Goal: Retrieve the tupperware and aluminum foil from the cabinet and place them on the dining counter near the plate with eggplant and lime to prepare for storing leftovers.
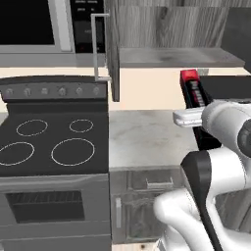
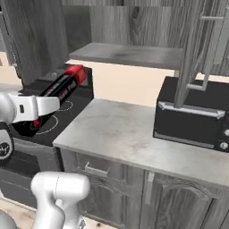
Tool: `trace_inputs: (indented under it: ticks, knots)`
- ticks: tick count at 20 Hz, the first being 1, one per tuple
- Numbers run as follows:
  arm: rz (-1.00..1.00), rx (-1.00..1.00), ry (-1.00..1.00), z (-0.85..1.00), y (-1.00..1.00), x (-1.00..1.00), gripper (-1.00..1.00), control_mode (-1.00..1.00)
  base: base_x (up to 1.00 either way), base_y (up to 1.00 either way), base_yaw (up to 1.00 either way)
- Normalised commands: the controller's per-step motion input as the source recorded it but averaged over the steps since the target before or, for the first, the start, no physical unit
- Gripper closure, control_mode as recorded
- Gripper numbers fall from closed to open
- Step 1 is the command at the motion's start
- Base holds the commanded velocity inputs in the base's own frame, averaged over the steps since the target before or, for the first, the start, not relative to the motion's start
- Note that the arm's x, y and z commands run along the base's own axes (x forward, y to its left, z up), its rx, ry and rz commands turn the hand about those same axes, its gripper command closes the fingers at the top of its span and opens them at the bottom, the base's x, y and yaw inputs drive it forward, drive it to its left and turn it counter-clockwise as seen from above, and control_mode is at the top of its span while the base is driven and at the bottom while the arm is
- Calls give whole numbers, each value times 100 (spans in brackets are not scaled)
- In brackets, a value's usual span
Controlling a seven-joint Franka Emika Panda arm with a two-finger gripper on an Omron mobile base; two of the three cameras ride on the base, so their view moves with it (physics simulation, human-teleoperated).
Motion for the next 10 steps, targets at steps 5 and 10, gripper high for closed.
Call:
trace_inputs:
  ticks: [5, 10]
  knots:
    - [0, 0, 0, 0, 0, 0, 100, 100, -100, 67, 50]
    - [0, 0, 0, 0, 0, 0, 100, 100, -95, 100, 59]
